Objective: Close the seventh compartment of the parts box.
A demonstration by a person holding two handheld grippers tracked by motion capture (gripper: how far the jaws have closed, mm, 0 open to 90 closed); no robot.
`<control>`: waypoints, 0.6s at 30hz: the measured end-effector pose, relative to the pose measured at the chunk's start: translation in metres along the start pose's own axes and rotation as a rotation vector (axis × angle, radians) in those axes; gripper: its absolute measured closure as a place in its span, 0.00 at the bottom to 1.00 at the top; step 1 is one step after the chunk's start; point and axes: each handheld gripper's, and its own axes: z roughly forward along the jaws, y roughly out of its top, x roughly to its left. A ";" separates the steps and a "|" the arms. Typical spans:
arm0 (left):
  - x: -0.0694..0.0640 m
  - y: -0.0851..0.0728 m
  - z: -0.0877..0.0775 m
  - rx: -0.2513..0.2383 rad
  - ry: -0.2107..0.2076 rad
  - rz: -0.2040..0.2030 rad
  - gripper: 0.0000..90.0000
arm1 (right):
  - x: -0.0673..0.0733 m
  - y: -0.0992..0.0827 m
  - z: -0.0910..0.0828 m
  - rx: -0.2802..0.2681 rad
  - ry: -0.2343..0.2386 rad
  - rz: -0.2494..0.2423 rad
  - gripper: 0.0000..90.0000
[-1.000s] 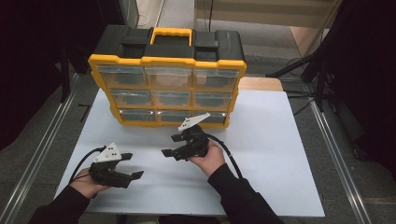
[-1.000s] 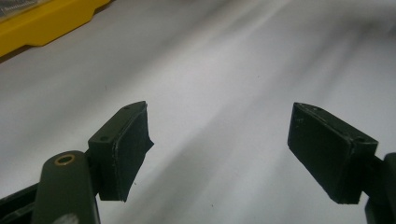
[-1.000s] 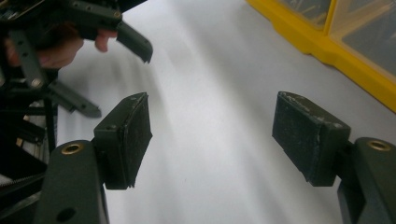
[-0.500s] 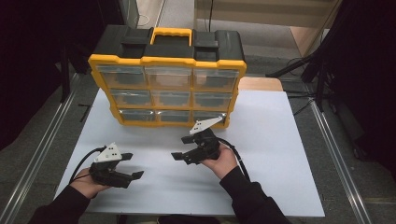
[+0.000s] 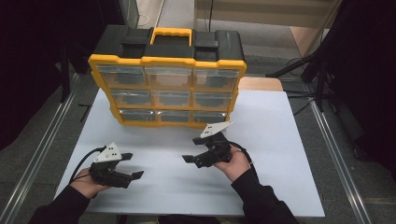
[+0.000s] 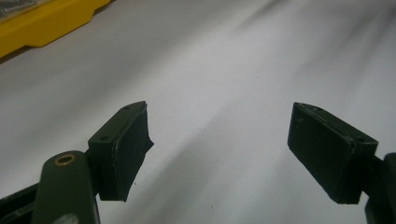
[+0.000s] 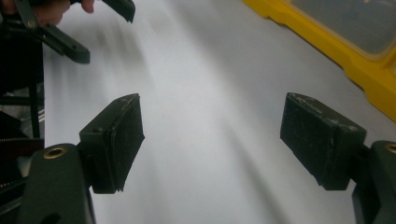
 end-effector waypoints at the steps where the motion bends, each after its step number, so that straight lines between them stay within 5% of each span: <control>1: 0.000 0.000 0.000 -0.001 -0.001 0.000 0.23 | 0.000 -0.002 -0.002 0.006 -0.001 0.000 0.25; 18: 0.000 0.000 0.000 -0.002 0.001 0.001 0.23 | -0.007 -0.026 -0.026 0.017 -0.057 -0.010 0.24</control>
